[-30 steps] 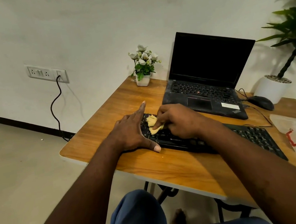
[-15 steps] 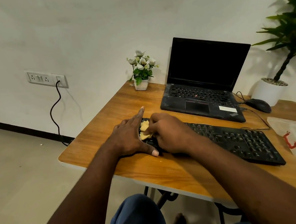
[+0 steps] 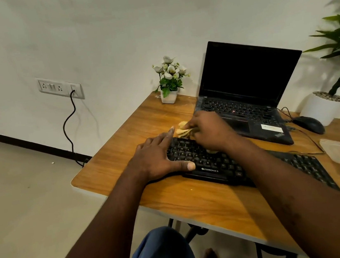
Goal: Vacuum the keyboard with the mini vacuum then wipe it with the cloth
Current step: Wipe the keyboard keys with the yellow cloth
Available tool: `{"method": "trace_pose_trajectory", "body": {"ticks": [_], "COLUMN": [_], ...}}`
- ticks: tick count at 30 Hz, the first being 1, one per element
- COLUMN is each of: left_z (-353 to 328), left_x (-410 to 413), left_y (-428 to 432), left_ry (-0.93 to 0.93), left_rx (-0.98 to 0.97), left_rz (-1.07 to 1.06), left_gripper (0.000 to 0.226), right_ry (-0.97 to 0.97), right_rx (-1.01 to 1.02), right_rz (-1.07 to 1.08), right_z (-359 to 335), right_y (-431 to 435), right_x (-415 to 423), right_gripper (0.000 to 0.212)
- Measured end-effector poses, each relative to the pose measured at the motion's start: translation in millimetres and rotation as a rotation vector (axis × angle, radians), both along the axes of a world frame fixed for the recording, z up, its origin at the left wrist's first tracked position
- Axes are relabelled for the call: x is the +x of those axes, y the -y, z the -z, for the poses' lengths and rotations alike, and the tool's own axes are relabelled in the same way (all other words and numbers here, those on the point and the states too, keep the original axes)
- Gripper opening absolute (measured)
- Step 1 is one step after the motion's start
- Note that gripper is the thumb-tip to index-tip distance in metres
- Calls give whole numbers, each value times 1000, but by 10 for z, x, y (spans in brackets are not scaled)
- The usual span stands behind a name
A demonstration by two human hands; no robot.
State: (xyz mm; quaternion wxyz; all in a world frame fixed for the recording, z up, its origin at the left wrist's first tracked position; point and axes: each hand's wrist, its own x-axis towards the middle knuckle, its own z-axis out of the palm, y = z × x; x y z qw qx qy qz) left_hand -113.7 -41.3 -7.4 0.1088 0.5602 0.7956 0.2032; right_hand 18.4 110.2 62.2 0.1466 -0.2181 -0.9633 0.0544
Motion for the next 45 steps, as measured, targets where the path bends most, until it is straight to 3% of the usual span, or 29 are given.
{"method": "trace_pose_trajectory", "body": {"ticks": [3, 9, 14, 20, 24, 28, 31, 34, 37, 41, 45], "left_z": [3, 10, 7, -2, -5, -18, -56, -152, -154, -58, -69], "left_x": [8, -2, -16, -1, 17, 16, 42, 113, 167, 174, 207], "left_y": [16, 5, 27, 23, 26, 7, -4, -72, -149, -145, -147], "left_ry": [-34, -63, -89, -69, -74, -81, 43, 148, 165, 259, 187], "left_rx": [-34, -32, -47, -46, -44, -62, -53, -67, -28, 132, 141], "left_rz": [23, 37, 59, 28, 29, 24, 75, 69, 25, -76, -98], "left_gripper": [139, 145, 152, 154, 153, 149, 152, 147, 137, 124, 106], "right_ry": [94, 180, 62, 203, 190, 264, 4, -167, -103, 131, 173], "right_rx": [40, 69, 70, -121, 3, -321, -407, -251, -65, 53, 224], "right_rz": [-167, 40, -133, -209, -195, -257, -62, 155, 262, 126, 58], "right_z": [93, 20, 188, -65, 33, -102, -128, -78, -27, 84, 134], "right_y": [130, -190, 196, 232, 452, 382, 149, -111, -231, -115, 39], "right_x": [-61, 181, 242, 531, 717, 951, 958, 763, 489, 220, 219], "right_gripper": [34, 37, 36, 33, 35, 26, 23, 24, 31, 35, 39]}}
